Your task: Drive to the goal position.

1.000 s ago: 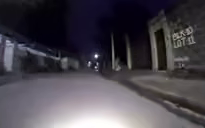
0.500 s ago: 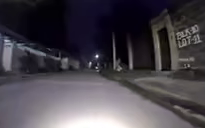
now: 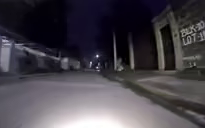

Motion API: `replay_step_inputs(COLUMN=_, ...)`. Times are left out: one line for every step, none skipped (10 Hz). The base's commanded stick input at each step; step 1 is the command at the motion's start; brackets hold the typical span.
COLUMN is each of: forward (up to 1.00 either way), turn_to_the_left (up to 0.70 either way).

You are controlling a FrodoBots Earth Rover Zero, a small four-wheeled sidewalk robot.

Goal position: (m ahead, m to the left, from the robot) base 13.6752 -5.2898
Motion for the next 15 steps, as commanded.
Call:
replay_step_inputs(forward=0.50, turn_to_the_left=0.00)
replay_step_inputs(forward=0.50, turn_to_the_left=0.00)
replay_step_inputs(forward=0.50, turn_to_the_left=0.00)
replay_step_inputs(forward=0.50, turn_to_the_left=0.00)
replay_step_inputs(forward=0.50, turn_to_the_left=0.00)
replay_step_inputs(forward=0.50, turn_to_the_left=0.00)
replay_step_inputs(forward=0.50, turn_to_the_left=0.00)
replay_step_inputs(forward=0.50, turn_to_the_left=0.00)
replay_step_inputs(forward=0.50, turn_to_the_left=0.00)
replay_step_inputs(forward=0.50, turn_to_the_left=0.00)
replay_step_inputs(forward=0.50, turn_to_the_left=0.00)
replay_step_inputs(forward=0.50, turn_to_the_left=0.00)
replay_step_inputs(forward=0.50, turn_to_the_left=0.00)
replay_step_inputs(forward=0.50, turn_to_the_left=0.00)
replay_step_inputs(forward=0.50, turn_to_the_left=0.00)
